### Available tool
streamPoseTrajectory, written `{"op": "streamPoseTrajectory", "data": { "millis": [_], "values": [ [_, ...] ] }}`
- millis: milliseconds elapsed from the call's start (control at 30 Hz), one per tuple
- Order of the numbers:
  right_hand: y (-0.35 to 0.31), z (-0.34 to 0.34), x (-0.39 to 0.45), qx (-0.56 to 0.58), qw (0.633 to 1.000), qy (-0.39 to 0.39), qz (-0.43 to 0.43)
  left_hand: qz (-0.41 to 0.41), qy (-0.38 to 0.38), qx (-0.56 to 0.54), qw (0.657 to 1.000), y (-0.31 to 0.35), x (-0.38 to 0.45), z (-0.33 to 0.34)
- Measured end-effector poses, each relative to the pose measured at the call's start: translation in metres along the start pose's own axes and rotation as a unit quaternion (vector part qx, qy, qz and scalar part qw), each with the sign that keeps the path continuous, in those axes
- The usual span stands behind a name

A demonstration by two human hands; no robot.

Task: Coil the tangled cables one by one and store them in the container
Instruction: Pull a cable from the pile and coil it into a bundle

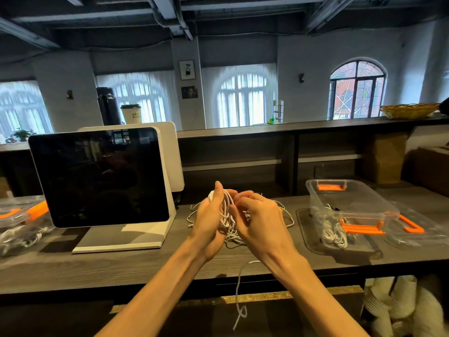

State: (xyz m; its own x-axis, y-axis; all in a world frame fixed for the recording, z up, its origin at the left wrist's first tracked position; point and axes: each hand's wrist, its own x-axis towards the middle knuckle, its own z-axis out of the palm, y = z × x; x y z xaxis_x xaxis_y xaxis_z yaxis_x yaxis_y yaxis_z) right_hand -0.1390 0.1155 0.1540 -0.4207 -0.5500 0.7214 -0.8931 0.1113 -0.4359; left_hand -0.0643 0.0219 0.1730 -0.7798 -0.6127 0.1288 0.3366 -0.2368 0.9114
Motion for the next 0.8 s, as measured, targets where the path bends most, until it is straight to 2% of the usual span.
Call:
{"op": "streamPoseTrajectory", "data": {
  "millis": [100, 167, 300, 367, 433, 533, 800],
  "values": [
    [-0.004, 0.0, -0.006, 0.037, 0.998, -0.033, 0.044, -0.018, -0.019, -0.065, 0.998, 0.002, 0.0, 0.0],
    [-0.006, -0.003, -0.005, 0.116, 0.987, -0.062, 0.097, -0.014, -0.028, -0.032, 0.999, 0.002, 0.0, -0.001],
    [-0.011, -0.007, 0.003, 0.288, 0.909, -0.148, 0.262, 0.015, -0.043, 0.063, 0.997, 0.0, 0.0, 0.002],
    [-0.009, -0.007, 0.004, 0.343, 0.871, -0.178, 0.304, 0.034, -0.039, 0.077, 0.996, 0.0, 0.003, 0.003],
    [-0.005, -0.008, 0.005, 0.376, 0.851, -0.188, 0.313, 0.05, -0.028, 0.085, 0.995, 0.0, 0.006, 0.004],
    [-0.001, -0.007, 0.004, 0.358, 0.86, -0.189, 0.311, 0.065, -0.042, 0.068, 0.995, -0.003, 0.011, 0.0],
    [-0.002, 0.001, -0.008, 0.259, 0.934, -0.122, 0.212, 0.053, -0.031, -0.018, 0.998, -0.007, 0.011, 0.0]
  ]
}}
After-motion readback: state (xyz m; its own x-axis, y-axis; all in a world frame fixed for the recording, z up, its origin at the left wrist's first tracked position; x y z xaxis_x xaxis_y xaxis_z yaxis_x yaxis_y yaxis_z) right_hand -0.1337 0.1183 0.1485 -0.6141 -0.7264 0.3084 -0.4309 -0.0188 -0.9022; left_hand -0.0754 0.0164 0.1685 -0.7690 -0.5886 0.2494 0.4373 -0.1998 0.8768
